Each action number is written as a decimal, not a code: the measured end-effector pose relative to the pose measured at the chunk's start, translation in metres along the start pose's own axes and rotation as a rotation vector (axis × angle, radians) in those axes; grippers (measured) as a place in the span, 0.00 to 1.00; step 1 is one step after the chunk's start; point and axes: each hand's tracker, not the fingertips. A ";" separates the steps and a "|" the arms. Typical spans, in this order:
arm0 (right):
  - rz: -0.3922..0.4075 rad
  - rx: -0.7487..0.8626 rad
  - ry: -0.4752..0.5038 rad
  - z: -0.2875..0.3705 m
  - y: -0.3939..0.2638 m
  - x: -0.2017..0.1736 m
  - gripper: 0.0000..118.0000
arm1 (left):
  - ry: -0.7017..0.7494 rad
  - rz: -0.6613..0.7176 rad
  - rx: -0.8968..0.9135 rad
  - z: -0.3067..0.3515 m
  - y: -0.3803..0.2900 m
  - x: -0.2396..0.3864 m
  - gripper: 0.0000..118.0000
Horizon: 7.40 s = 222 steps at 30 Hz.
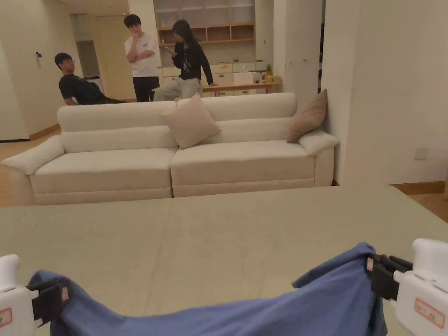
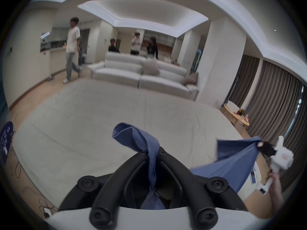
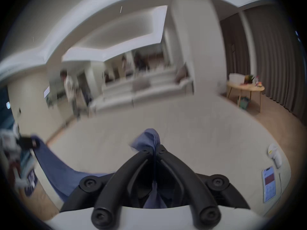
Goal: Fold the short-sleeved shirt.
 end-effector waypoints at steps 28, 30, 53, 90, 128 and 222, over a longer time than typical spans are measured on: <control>0.082 0.245 -0.190 -0.176 0.329 -0.086 0.02 | 0.223 -0.032 0.327 -0.113 0.307 0.092 0.02; 0.100 0.259 -0.189 -0.195 0.342 -0.085 0.02 | 0.239 -0.044 0.330 -0.133 0.319 0.094 0.02; 0.072 0.040 -0.103 -0.262 0.187 -0.018 0.02 | 0.159 -0.170 0.080 -0.262 0.193 0.043 0.02; -0.034 -0.588 -0.052 0.125 -0.151 0.108 0.92 | 0.055 0.255 -0.536 0.012 -0.199 -0.097 0.70; -0.015 -0.316 -0.132 0.178 -0.067 0.065 0.00 | 0.076 0.048 -0.590 -0.027 -0.237 -0.089 0.10; 0.071 -0.088 -0.065 0.129 -0.006 0.050 0.00 | 0.105 0.100 -0.704 -0.118 -0.200 -0.087 0.98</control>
